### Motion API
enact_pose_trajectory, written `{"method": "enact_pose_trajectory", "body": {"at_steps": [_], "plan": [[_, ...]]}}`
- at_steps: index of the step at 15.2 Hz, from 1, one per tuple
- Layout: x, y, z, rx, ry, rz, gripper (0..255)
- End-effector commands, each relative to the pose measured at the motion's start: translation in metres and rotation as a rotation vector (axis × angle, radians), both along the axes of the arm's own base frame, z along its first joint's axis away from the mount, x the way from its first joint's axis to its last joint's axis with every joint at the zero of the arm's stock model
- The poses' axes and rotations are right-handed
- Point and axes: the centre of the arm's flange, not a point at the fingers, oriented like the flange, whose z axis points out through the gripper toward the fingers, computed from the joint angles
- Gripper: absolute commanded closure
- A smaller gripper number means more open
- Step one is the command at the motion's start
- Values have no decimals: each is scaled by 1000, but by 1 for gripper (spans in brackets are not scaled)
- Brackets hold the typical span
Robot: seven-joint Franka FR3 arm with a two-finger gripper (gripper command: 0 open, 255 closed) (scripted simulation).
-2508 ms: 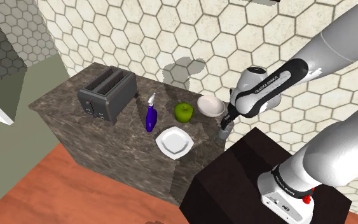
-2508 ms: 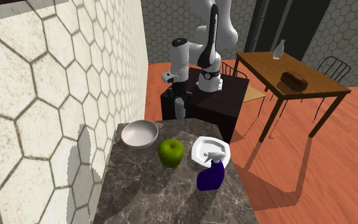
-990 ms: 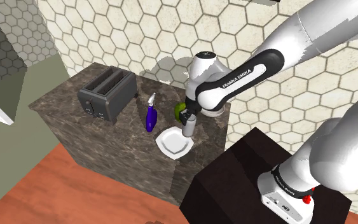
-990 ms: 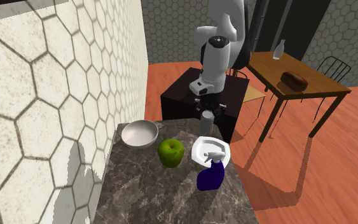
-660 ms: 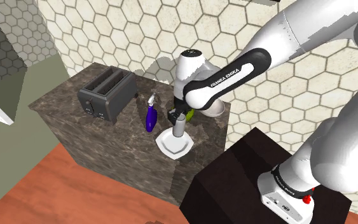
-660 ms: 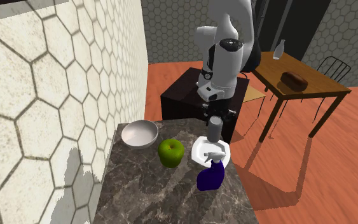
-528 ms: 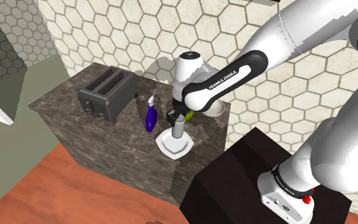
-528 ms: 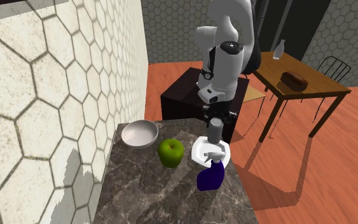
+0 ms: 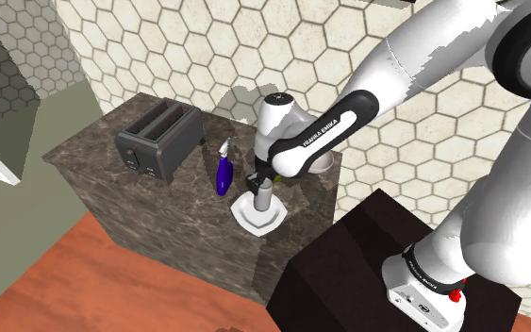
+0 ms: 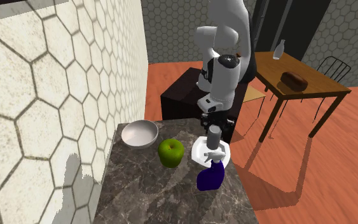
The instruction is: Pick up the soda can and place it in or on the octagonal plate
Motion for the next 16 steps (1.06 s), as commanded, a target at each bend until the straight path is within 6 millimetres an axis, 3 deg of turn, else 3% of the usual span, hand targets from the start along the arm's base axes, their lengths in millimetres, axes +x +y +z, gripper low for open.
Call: {"method": "enact_pose_trajectory", "body": {"at_steps": [1,8,10,11,12,13,16], "plan": [[0,1,-10,0,-1,0,255],[0,1,-47,0,-1,0,255],[0,1,-44,0,0,0,255],[0,1,-44,0,0,0,0],[8,-2,-55,30,5,492,0],[4,1,-50,12,6,61,0],[4,0,-50,12,6,81,0]]}}
